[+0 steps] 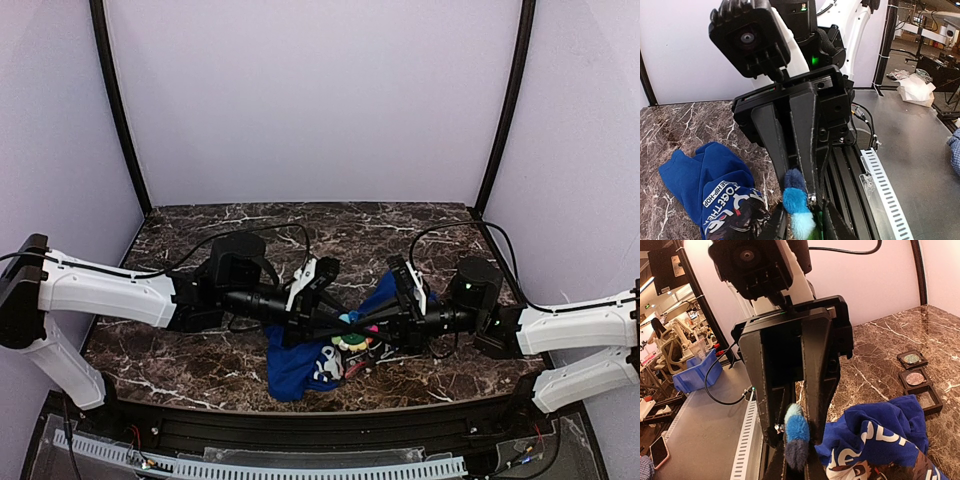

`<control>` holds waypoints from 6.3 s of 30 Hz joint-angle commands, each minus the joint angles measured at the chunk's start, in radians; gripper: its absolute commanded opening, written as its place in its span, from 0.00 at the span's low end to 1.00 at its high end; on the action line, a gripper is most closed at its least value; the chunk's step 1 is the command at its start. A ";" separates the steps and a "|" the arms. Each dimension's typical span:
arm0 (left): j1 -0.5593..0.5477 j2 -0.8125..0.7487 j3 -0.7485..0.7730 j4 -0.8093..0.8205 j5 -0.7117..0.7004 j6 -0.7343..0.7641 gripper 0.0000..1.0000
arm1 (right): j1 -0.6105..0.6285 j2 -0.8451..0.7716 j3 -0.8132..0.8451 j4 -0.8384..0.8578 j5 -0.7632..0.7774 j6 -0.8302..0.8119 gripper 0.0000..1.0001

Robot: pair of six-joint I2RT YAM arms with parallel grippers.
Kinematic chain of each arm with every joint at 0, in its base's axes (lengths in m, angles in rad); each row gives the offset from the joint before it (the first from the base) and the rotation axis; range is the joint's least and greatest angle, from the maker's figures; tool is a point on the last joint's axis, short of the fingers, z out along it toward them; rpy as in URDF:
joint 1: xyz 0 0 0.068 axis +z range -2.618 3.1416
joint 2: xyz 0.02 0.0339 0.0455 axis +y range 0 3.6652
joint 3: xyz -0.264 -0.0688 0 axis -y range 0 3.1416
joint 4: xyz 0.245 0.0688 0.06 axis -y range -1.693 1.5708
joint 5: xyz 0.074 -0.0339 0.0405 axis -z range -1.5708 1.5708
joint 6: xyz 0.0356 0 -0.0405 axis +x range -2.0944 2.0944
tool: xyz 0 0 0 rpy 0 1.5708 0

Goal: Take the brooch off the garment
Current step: Close the brooch onto the crumpled clothing.

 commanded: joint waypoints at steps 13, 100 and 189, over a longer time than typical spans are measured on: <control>-0.003 0.001 0.005 -0.003 0.020 0.017 0.24 | -0.005 -0.009 -0.005 0.035 -0.018 -0.002 0.00; -0.004 0.010 -0.033 0.141 -0.002 -0.041 0.12 | -0.005 -0.061 -0.027 0.041 0.034 0.016 0.00; 0.020 -0.201 -0.060 -0.058 -0.296 -0.123 0.90 | 0.008 0.043 0.049 0.229 0.206 0.191 0.00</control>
